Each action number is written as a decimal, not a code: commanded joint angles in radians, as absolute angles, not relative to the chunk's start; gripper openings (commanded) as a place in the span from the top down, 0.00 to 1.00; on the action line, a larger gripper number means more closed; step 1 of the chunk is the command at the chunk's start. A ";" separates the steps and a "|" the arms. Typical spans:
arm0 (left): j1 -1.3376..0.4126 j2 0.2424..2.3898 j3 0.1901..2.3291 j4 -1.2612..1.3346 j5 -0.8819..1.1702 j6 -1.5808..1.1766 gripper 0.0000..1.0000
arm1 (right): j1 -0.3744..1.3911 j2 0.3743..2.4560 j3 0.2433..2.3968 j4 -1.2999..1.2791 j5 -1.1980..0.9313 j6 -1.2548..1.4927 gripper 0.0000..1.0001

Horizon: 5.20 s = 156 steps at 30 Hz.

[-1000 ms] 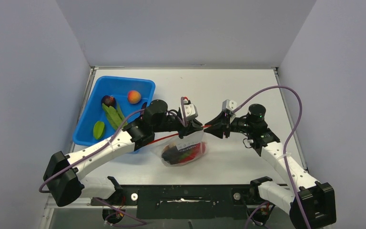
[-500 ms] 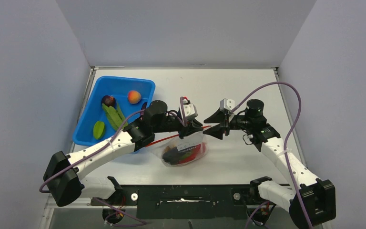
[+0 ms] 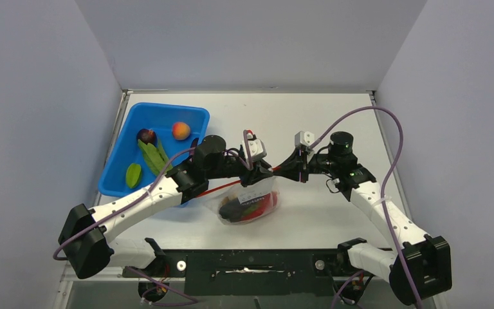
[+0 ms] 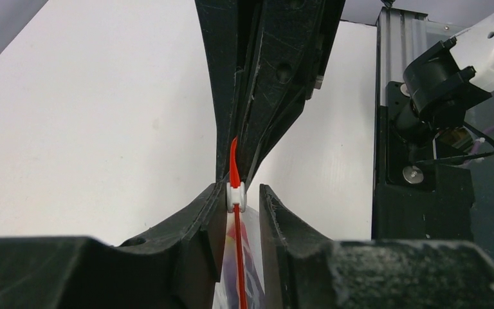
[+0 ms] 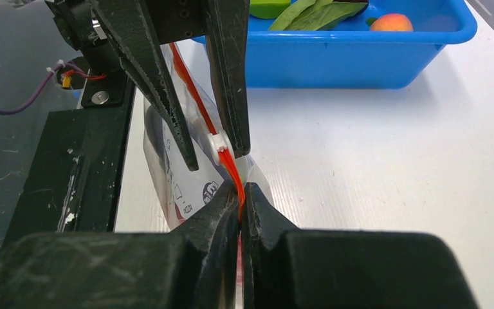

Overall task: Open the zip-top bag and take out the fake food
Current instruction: Unzip the zipper food storage bag at the center of the board, then open the zipper of the food storage bag at the center of the board.

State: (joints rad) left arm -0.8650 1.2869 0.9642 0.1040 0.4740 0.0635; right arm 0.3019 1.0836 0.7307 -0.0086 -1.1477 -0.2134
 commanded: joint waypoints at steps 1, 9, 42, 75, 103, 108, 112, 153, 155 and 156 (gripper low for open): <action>-0.868 1.285 0.999 0.124 0.473 0.065 0.75 | 0.305 1.086 0.746 0.091 -1.165 -0.163 1.00; -0.867 1.284 1.006 0.171 0.472 0.059 0.81 | 0.304 1.072 0.739 0.076 -1.143 -0.181 1.00; -0.654 1.077 0.914 -0.094 0.379 0.076 1.00 | 0.064 0.915 0.703 -0.022 -0.925 -0.173 0.98; -0.650 1.049 0.856 0.051 0.414 -0.002 1.00 | 0.591 1.163 1.177 -0.410 -0.680 -0.620 0.19; -0.650 1.017 0.877 -0.075 0.449 0.034 1.00 | 0.564 1.264 1.169 -0.473 -0.650 -0.627 1.00; -0.648 0.995 0.885 -0.122 0.443 0.066 1.00 | 0.529 1.245 1.154 -0.451 -0.622 -0.591 1.00; -0.648 0.999 0.908 -0.223 0.405 0.090 1.00 | 0.463 1.210 1.118 -0.386 -0.582 -0.522 1.00; -0.623 1.151 0.708 0.479 0.084 -1.127 0.33 | 0.539 1.074 0.817 -0.012 -0.272 0.068 1.00; -0.640 1.174 0.716 0.470 0.064 -1.131 0.32 | 0.545 1.084 0.812 0.013 -0.261 0.102 1.00; -0.650 1.180 0.713 0.471 0.052 -1.137 0.32 | 0.547 1.086 0.809 0.026 -0.262 0.107 1.00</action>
